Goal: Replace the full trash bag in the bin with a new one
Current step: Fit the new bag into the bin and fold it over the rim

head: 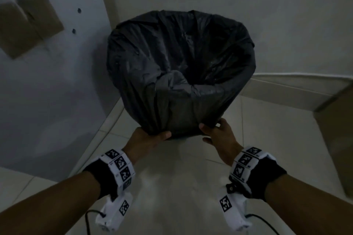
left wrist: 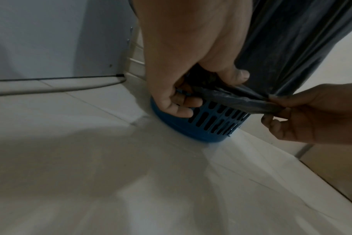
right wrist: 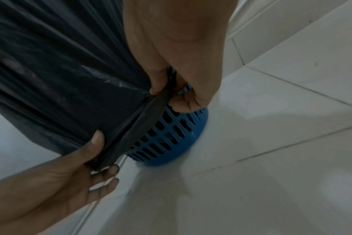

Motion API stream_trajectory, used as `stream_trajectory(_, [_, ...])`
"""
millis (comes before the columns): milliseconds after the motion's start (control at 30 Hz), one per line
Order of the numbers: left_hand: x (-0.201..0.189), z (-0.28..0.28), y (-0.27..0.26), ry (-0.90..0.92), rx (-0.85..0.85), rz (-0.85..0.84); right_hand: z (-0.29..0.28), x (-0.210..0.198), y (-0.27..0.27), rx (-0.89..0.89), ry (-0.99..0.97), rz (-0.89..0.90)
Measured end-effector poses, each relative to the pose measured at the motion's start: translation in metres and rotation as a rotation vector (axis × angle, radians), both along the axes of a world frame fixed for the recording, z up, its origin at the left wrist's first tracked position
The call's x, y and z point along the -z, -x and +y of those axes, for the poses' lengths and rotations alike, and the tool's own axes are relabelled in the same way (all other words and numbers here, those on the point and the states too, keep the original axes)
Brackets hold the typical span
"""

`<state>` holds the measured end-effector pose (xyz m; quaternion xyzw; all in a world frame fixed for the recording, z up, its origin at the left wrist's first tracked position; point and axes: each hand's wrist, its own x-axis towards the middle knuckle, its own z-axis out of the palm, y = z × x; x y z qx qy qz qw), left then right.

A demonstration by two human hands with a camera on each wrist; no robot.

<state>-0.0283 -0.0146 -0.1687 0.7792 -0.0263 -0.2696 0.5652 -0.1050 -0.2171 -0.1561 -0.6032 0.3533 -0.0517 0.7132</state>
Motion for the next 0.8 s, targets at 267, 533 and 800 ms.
stream_trajectory(267, [0.024, -0.007, -0.008, -0.026, -0.137, 0.120, 0.002, 0.028, -0.014, -0.032, 0.077, 0.144])
stream_trajectory(533, [0.037, 0.004, -0.007, -0.190, 0.036, 0.159, 0.013, 0.034, -0.013, -0.109, 0.110, 0.286])
stream_trajectory(800, [0.049, 0.008, -0.012, -0.363, 0.089, 0.093, 0.014, 0.036, -0.008, -0.226, 0.264, 0.386])
